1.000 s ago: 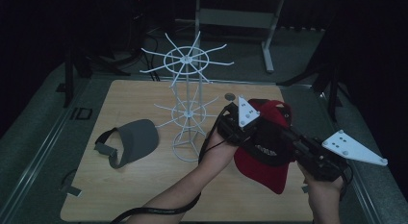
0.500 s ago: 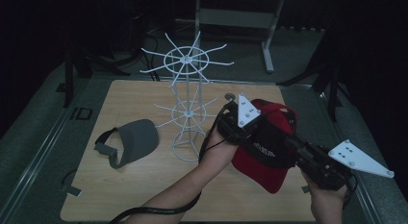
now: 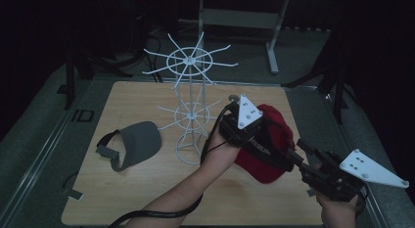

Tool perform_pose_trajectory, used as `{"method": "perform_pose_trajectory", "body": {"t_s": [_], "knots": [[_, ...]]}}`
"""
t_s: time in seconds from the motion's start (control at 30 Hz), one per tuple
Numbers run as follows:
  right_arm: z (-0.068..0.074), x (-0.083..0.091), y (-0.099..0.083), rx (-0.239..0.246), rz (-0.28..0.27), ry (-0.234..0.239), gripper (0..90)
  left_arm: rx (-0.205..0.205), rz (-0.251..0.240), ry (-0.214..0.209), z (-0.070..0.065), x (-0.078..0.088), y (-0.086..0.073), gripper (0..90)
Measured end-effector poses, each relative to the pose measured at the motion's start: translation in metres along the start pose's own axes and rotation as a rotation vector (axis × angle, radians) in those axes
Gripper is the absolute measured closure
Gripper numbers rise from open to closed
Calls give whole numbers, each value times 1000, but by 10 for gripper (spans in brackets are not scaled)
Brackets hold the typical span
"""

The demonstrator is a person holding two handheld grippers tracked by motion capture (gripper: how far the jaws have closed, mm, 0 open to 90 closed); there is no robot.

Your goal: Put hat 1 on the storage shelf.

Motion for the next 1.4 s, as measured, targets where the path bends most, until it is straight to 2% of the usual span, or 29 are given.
{"method": "perform_pose_trajectory", "body": {"t_s": [0.03, 0.1, 0.23, 0.27, 0.37, 0.43, 0.47, 0.5, 0.53, 0.57, 0.67, 0.7, 0.73, 0.8, 0.83, 0.93, 1.13, 1.27, 1.33, 1.4], "knots": [[-1, 1, 0, -1, -1, 4, 524, -14, 0, 4, -1, 0, -1, 864], [-3, 3, 0, -14, -14, 16, 526, -17, -3, -14, 0, 1, -3, 864], [-9, 5, -1, -13, -7, -6, 538, -3, -16, -22, 4, 4, -5, 864], [-10, 5, -1, -11, -2, -14, 547, 8, -25, -49, 10, 7, -6, 864], [-21, 5, -6, -11, 28, -48, 579, -15, -60, -124, 14, 13, -9, 862], [-25, 3, -9, -22, 37, -45, 585, -26, -64, -166, 16, 16, -9, 862], [-27, 3, -9, -27, 36, -45, 589, -29, -59, -201, 17, 17, -10, 862], [-28, 2, -10, -32, 39, -41, 596, -30, -49, -201, 18, 17, -10, 861], [-28, 2, -10, -35, 37, -30, 594, -26, -42, -218, 19, 17, -10, 861], [-27, 1, -9, -37, 31, -20, 591, -18, -35, -255, 21, 17, -10, 861], [-24, -1, -8, -33, 29, 7, 581, -24, -21, -280, 23, 18, -11, 860], [-22, -3, -7, -25, 30, 17, 580, -40, -13, -312, 23, 19, -12, 860], [-19, -8, -6, -16, 37, 41, 573, -50, -9, -315, 23, 19, -12, 860], [-14, -13, -5, -9, 47, 63, 567, -40, -17, -333, 24, 19, -13, 859], [-12, -16, -5, -1, 51, 75, 562, -43, -15, -321, 24, 19, -12, 859], [-6, -23, -3, 22, 56, 106, 561, -34, -19, -328, 26, 19, -11, 859], [-4, -32, -1, 48, 77, 100, 569, -38, -16, -347, 21, 19, -11, 858], [-2, -36, 2, 70, 77, 102, 646, -20, -18, -359, 20, 17, -11, 858], [-1, -37, 3, 89, 87, 95, 732, -18, -15, -363, 21, 17, -11, 857], [0, -37, 4, 99, 95, 100, 855, -39, -4, -353, 20, 17, -11, 857]]}}
Point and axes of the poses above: each handheld gripper's, and its own axes: x roughly backward along the jaws, y roughly out of its top, z roughly to its left, the point moved 1 cm from there along -x, roughly forward along the jaws, and after that the axes turned 13 degrees about x, right-handed, at the moved point
